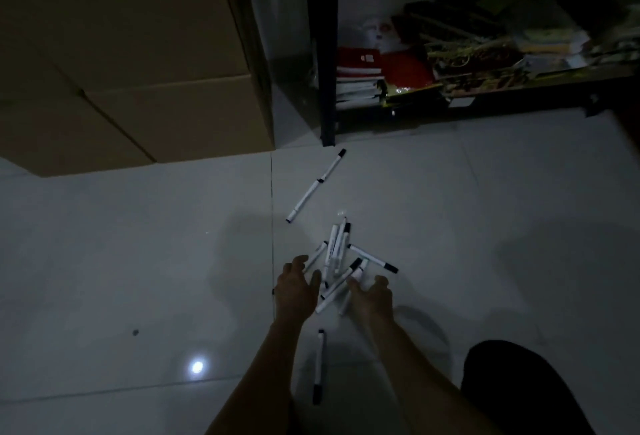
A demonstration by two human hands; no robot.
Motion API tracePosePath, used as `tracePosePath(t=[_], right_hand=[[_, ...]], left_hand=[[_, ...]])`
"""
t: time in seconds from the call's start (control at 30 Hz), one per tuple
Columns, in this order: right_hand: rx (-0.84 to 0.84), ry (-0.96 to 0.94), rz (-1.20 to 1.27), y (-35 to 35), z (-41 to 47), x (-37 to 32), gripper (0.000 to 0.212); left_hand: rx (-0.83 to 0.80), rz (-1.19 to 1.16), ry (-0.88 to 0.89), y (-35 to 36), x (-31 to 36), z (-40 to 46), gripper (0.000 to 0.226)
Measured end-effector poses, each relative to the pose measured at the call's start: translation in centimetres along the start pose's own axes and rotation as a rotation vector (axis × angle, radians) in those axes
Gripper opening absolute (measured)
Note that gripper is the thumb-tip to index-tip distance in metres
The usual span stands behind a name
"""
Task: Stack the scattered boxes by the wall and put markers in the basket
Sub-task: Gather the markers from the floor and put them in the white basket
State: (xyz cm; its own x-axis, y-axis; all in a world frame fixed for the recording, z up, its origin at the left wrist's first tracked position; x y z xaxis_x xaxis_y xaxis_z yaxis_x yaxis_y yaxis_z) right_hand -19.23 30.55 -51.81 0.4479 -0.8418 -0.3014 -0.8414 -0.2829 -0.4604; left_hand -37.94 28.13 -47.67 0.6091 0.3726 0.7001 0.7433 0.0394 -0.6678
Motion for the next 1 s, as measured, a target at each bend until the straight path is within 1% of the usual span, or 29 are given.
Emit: tracePosePath(t=[0.07,0.13,0.23,0.33,0.43,0.53,0.63,0.77,0.87,1.0], right_hand=[[0.058,-0.010,0.021,1.9,3.2,0.6,0.079],[0.115,0.022,0.022,3.3,5.6,1.4,0.085],[0.255,-0.011,-0.026,4.5,7.6,1.9,0.093],[0.374,-0.106,-0.101,5.6,8.6,1.2,0.088],[0.435,-0.175,-0.172,6.2,8.8,0.6,0.076],[0.453,-0.253,-0.197,6.6,8.8,0.1,0.063],[0.457,-0.321,-0.245,6.9,8.5,-0.2,0.058],[0.431,-0.354,-0.357,7.1,8.7,-0.1,0.055],[0.386,-0.378,-0.378,7.3,8.7,-0.1,0.049],[0.372,-0.390,-0.416,7.0,9.1,-0.5,0.040]], left_hand=[[0.033,0.026,0.009,2.6,-2.4,1.9,0.046],[0.073,0.052,0.014,4.5,-4.2,3.2,0.049],[0.099,0.102,0.027,6.7,-6.5,4.0,0.055],[0.108,0.160,0.043,8.1,-8.3,3.9,0.053],[0.105,0.214,0.070,8.7,-8.8,3.4,0.055],[0.104,0.197,0.049,9.0,-9.2,3.4,0.055],[0.103,0.215,0.035,9.1,-9.3,3.3,0.053],[0.107,0.203,0.033,9.4,-9.5,3.2,0.051],[0.121,0.200,0.006,9.3,-9.8,3.2,0.051],[0.144,0.164,-0.039,9.3,-9.7,3.6,0.054]])
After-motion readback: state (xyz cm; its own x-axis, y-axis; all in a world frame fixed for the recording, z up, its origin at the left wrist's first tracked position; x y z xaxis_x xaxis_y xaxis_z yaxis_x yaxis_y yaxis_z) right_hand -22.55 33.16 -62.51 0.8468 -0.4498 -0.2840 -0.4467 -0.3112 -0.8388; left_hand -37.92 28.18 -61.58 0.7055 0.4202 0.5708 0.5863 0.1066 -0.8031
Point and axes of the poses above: each hand's wrist, its own z-axis towards the middle knuckle, its own y-axis out of the palm, x = y × z, the point moved 8 cm from there along z, towards the middle knuckle, and after that the axes turned 15 degrees about y, right-handed, at the moved point
